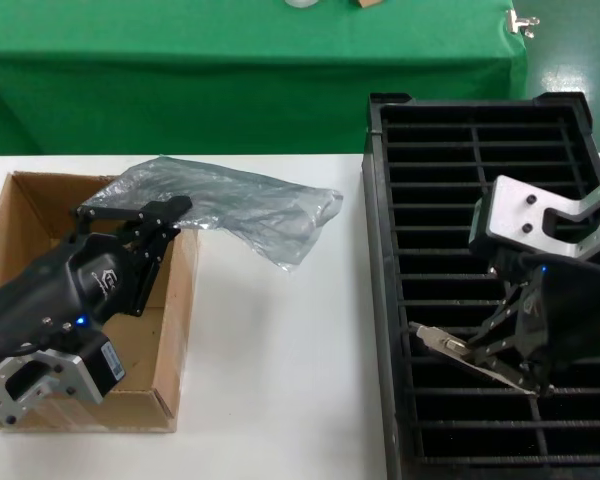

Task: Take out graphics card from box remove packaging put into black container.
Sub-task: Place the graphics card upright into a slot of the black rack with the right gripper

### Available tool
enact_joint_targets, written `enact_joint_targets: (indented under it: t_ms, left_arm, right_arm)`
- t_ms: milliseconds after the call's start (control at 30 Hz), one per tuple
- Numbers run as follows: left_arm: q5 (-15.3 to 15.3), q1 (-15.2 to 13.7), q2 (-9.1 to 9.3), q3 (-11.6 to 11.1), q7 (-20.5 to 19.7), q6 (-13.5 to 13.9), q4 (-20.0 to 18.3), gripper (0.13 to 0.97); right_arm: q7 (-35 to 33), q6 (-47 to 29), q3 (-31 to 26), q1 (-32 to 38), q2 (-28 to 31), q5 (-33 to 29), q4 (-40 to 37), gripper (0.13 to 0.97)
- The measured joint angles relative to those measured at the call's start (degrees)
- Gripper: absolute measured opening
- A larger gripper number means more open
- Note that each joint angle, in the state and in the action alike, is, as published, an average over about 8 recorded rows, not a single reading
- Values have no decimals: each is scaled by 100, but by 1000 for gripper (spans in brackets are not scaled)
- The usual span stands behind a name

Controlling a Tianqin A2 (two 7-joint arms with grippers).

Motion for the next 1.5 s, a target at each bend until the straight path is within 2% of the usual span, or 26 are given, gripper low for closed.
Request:
enact_joint_targets:
  t_ms: [367,867,1500]
  left_arm:
    - [0,0,0,0,0,0,0,139]
    - [0,0,0,0,0,0,0,139]
    - [0,0,0,0,0,1,0,139]
  right_arm:
    - [-661,0,-2,-146,-2,-15,-298,160]
    - [-922,0,-2,-276,214,89,-204,160]
    - [-1676,0,-2,-605,101,-421,-709,160]
